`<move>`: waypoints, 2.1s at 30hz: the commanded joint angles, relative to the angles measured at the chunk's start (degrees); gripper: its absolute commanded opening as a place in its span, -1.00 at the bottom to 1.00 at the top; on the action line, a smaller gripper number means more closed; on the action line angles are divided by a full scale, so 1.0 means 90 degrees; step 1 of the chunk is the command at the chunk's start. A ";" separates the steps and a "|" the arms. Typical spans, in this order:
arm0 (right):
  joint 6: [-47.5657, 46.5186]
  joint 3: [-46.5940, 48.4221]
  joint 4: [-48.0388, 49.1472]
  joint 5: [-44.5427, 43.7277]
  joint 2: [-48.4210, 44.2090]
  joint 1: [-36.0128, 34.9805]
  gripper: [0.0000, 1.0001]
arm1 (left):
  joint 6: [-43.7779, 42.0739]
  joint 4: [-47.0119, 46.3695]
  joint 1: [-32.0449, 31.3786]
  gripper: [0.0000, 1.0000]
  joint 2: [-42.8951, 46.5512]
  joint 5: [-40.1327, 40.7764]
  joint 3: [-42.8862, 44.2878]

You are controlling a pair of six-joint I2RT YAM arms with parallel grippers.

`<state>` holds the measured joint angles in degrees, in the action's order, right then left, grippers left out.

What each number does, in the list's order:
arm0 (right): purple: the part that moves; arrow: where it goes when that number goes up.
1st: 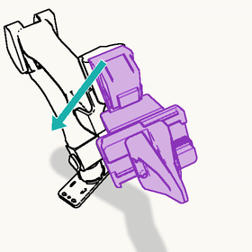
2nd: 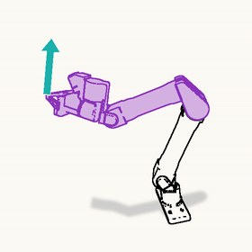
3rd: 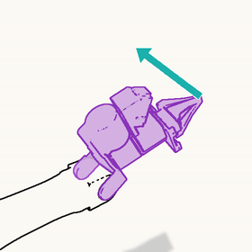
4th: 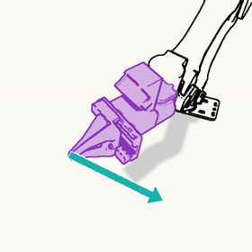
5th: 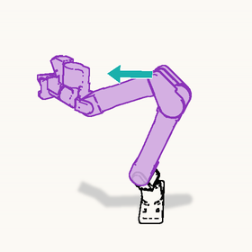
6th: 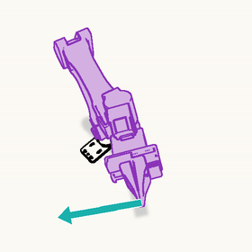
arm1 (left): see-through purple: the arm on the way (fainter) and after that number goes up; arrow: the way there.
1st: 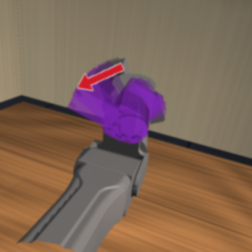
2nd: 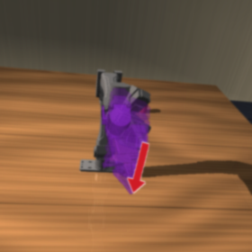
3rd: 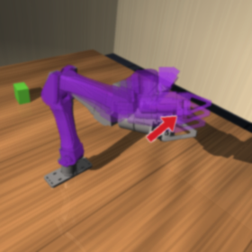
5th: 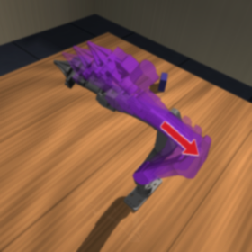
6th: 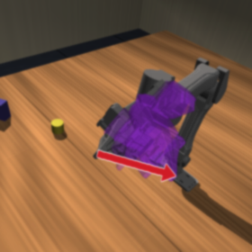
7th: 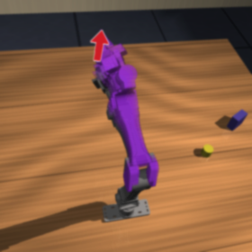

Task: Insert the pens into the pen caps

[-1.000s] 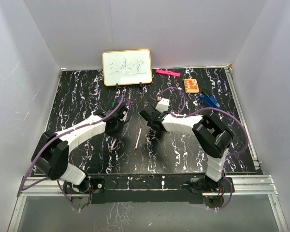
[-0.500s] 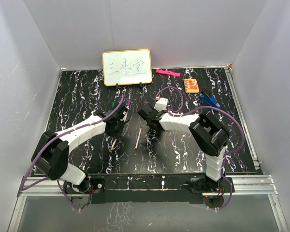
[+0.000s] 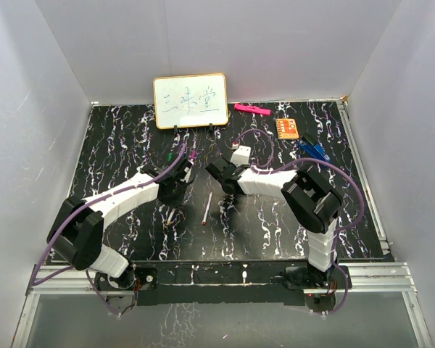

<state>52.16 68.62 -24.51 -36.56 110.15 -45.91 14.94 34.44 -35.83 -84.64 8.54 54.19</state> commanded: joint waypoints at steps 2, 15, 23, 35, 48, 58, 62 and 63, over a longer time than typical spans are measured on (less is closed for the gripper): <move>-0.0063 0.0002 -0.0232 0.0241 0.0268 -0.0016 -0.78 | -0.0065 0.0065 0.0027 -1.00 0.0242 -0.0013 0.0040; -0.0623 -0.0871 0.0123 0.0987 0.0165 0.0002 -1.00 | 0.0004 -0.0401 0.0027 -1.00 0.0185 -0.0586 -0.0196; -0.1514 -0.0618 0.0765 0.0624 -0.0783 0.0094 -1.00 | 0.0099 -0.1023 0.0025 -1.00 0.0277 -0.1201 -0.0296; -0.2568 -0.2076 0.3544 0.0967 -0.3590 0.0339 -1.00 | 0.0092 -0.2386 0.0027 -1.00 0.0994 -0.1757 -0.0634; -0.2708 -0.4096 0.7634 0.2958 -0.4784 0.0485 -1.00 | 0.1222 -0.5135 0.0003 -1.00 0.1425 -0.3763 -0.1408; -0.2253 -0.4538 0.9280 0.2939 -0.4560 0.0489 -1.00 | 0.1195 -0.6085 -0.0397 -1.00 0.1503 -0.3518 -0.1560; -0.2113 -0.4519 0.9569 0.2908 -0.4387 0.0489 -1.00 | 0.1192 -0.6389 -0.0493 -1.00 0.1551 -0.3442 -0.1579; -0.2097 -0.4519 0.9635 0.2909 -0.4342 0.0484 -1.00 | 0.1192 -0.6430 -0.0507 -1.00 0.1566 -0.3422 -0.1584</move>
<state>31.73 28.16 54.00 -10.52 69.87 -41.74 25.78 -18.17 -39.66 -73.32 -22.44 40.27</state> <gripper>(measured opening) 0.128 0.065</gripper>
